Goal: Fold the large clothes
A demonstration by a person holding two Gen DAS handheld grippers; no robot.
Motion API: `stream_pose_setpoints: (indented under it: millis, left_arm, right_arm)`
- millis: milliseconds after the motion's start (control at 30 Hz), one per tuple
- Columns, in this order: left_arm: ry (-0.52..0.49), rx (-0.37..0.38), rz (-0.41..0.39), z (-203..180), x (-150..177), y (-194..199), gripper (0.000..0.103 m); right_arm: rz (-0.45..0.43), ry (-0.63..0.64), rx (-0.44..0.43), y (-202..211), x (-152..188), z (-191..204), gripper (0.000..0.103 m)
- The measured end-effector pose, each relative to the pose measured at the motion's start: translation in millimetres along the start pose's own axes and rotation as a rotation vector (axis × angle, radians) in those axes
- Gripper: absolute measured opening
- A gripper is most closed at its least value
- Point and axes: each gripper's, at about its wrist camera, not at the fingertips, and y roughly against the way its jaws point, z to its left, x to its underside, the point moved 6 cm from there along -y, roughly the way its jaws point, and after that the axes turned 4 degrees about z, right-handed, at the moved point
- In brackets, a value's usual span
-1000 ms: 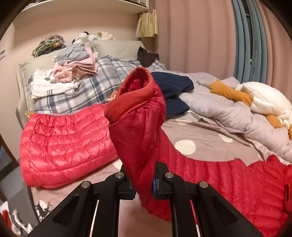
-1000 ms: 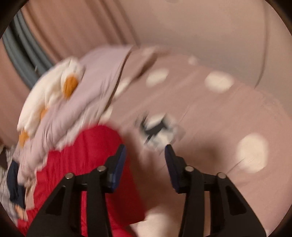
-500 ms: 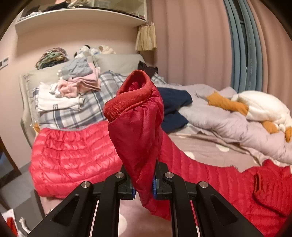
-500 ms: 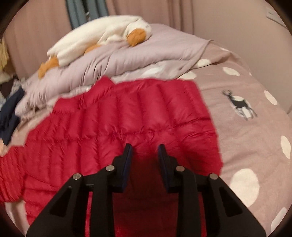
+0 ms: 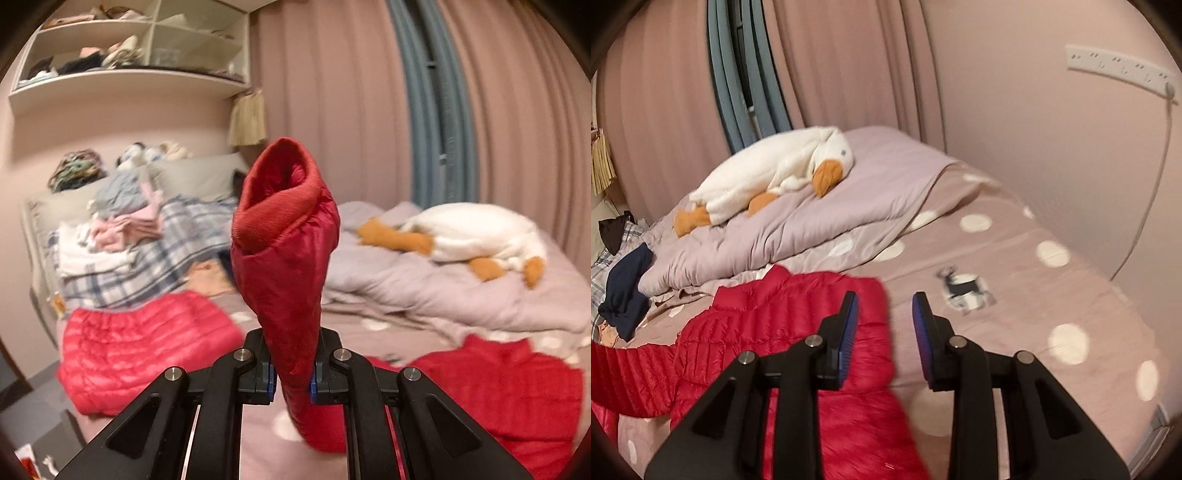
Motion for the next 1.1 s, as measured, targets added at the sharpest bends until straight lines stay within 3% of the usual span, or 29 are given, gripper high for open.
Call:
stream_pose_setpoints:
  millis: [233, 367, 533, 633, 800, 867, 900, 933, 1033, 1100]
  left_arm:
    - [-0.03, 0.197, -0.03, -100, -9, 51, 0.01]
    - [-0.047, 0.315, 0.033, -160, 3, 63, 0.01]
    - [-0.082, 0.359, 0.085, -211, 30, 68, 0.01]
    - [-0.102, 0.39, 0.161, -242, 55, 69, 0.011]
    - [-0.142, 0.445, 0.236, -267, 79, 72, 0.026]
    - [-0.163, 0.457, 0.234, -271, 81, 77, 0.048]
    - [-0.157, 0.459, 0.232, -272, 82, 79, 0.069]
    - [-0.137, 0.465, 0.224, -271, 82, 86, 0.082]
    - [-0.056, 0.483, 0.173, -252, 80, 100, 0.087]
    - [-0.062, 0.471, 0.16, -245, 79, 104, 0.089]
  right_arm:
    - [-0.094, -0.013, 0.077, 82, -4, -54, 0.032]
    - [-0.138, -0.04, 0.089, 126, 0, -78, 0.031]
    - [-0.173, -0.059, 0.103, 158, 9, -94, 0.031]
    - [-0.166, -0.071, 0.085, 165, 15, -99, 0.029]
    - [-0.169, -0.079, 0.084, 175, 25, -102, 0.029]
    - [-0.176, -0.078, 0.085, 179, 26, -101, 0.03]
    - [-0.178, -0.078, 0.083, 180, 26, -100, 0.031]
    - [-0.178, -0.078, 0.081, 179, 26, -99, 0.031]
    - [-0.177, -0.063, 0.074, 179, 28, -93, 0.031]
    - [-0.17, -0.052, 0.064, 178, 28, -87, 0.031]
